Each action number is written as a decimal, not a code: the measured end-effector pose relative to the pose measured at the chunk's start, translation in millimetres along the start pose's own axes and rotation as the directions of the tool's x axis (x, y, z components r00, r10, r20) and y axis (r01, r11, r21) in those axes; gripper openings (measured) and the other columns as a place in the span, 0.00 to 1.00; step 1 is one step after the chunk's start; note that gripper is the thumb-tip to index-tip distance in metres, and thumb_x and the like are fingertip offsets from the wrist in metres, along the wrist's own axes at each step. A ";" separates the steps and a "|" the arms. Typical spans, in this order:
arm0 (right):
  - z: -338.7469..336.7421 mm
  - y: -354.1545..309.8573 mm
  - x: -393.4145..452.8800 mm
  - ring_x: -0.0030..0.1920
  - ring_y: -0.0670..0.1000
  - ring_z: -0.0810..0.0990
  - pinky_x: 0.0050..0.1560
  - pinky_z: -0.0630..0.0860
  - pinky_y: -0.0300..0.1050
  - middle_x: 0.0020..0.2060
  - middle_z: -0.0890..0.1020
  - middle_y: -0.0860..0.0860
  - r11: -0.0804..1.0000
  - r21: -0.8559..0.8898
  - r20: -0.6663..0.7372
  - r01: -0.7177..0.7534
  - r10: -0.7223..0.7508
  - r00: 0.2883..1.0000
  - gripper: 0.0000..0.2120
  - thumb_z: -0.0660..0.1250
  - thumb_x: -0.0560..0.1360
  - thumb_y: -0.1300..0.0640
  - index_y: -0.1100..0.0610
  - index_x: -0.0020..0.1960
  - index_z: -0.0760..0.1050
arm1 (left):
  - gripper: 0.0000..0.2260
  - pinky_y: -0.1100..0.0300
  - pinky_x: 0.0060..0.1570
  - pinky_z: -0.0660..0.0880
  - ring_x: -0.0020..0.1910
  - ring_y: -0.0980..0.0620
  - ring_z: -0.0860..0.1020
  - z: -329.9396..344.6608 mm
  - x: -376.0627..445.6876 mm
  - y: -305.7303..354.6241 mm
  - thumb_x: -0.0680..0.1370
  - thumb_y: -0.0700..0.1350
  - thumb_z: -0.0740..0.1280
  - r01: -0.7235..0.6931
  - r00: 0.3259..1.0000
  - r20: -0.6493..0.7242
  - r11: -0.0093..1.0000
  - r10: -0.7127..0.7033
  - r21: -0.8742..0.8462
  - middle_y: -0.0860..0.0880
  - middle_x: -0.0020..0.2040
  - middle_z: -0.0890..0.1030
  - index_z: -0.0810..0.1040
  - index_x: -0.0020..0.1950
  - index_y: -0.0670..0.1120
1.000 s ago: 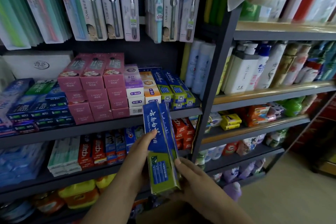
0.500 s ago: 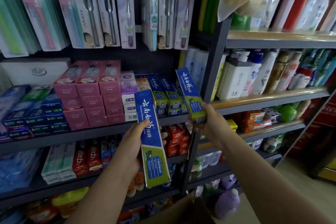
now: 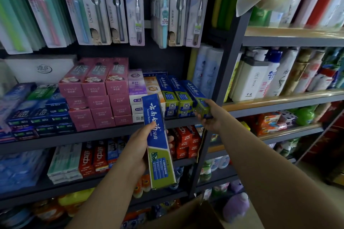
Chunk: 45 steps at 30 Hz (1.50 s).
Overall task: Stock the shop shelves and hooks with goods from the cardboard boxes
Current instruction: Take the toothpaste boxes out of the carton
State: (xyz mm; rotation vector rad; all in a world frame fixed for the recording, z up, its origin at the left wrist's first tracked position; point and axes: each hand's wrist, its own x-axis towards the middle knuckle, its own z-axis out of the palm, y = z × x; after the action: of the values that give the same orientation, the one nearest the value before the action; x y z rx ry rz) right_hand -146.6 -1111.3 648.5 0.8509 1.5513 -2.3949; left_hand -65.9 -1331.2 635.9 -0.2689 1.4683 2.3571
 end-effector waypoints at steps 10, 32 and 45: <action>0.3 15.2 10.6 0.50 0.57 0.81 0.51 0.81 0.49 0.51 0.79 0.60 0.931 0.306 -0.107 0.198 -0.173 0.979 0.05 0.62 0.79 0.59 0.61 0.50 0.71 | 0.13 0.53 0.43 0.79 0.39 0.47 0.84 -7.6 7.9 -7.1 0.78 0.50 0.63 -0.009 1.000 0.014 1.000 0.009 -0.008 0.43 0.41 0.85 0.77 0.54 0.41; 11.4 107.6 -106.9 0.41 0.51 0.82 0.39 0.78 0.44 0.45 0.84 0.51 0.736 -0.632 0.311 0.242 -0.045 0.949 0.20 0.56 0.77 0.38 0.51 0.56 0.74 | 0.17 0.56 0.37 0.79 0.40 0.47 0.84 -6.3 17.8 -1.7 0.79 0.50 0.63 -0.053 0.999 0.001 0.998 0.053 0.046 0.43 0.41 0.85 0.74 0.63 0.40; 35.7 36.2 -92.3 0.35 0.50 0.78 0.37 0.72 0.44 0.36 0.80 0.51 0.625 -0.630 0.172 0.461 -0.467 0.867 0.16 0.53 0.82 0.45 0.51 0.44 0.73 | 0.06 0.51 0.50 0.78 0.47 0.48 0.82 -12.4 1.0 20.1 0.80 0.48 0.63 -0.225 0.969 -0.056 0.954 0.240 0.198 0.47 0.51 0.83 0.76 0.55 0.50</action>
State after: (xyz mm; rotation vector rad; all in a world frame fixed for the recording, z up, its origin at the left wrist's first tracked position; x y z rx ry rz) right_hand -68.3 -1174.0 680.7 0.3145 2.6387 -1.8052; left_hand -74.9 -1350.1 646.7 -0.1478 1.8413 2.3830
